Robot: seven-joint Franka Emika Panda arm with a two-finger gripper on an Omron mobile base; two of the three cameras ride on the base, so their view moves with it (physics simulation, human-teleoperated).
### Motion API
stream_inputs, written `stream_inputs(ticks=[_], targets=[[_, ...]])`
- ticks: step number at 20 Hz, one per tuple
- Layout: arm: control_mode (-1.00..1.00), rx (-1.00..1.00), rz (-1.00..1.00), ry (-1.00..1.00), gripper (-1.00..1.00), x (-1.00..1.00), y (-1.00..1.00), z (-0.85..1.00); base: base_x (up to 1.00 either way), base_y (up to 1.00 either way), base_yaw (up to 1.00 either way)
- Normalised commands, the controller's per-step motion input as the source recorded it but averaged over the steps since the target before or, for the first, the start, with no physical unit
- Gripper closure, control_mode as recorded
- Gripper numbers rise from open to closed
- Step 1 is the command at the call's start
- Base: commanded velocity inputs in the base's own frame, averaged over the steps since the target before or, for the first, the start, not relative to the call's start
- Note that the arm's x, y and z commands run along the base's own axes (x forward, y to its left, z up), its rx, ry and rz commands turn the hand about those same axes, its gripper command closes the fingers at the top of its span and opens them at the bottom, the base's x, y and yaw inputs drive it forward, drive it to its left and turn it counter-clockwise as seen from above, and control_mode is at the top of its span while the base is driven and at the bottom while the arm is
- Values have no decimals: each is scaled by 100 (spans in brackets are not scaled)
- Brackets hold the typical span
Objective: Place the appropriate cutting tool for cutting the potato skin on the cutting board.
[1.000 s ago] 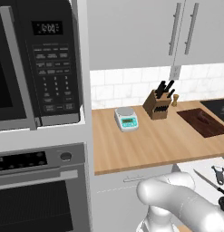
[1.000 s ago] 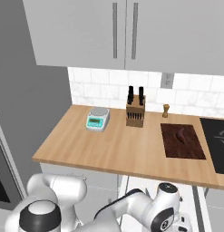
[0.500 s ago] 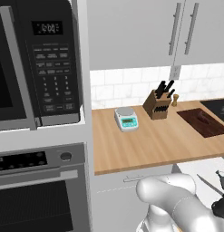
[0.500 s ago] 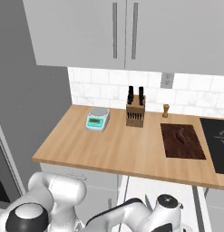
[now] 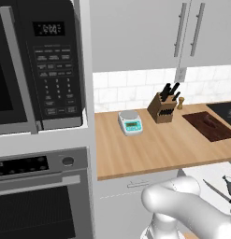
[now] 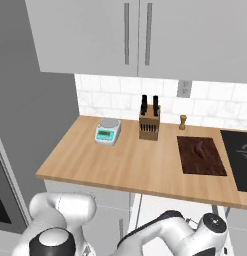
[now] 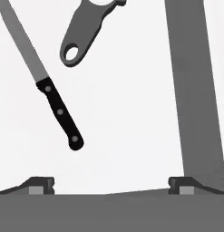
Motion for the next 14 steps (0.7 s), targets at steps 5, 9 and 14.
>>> stream_inputs(ticks=[5, 9, 14], targets=[[-100, 13, -4, -1, -100, 74, -19, 11, 0, 0, 0], [-100, 11, -4, 0, -100, 34, 0, 20, 0, 0, 0], [-100, 0, -6, 0, -100, 1, 33, -20, 0, 0, 0]])
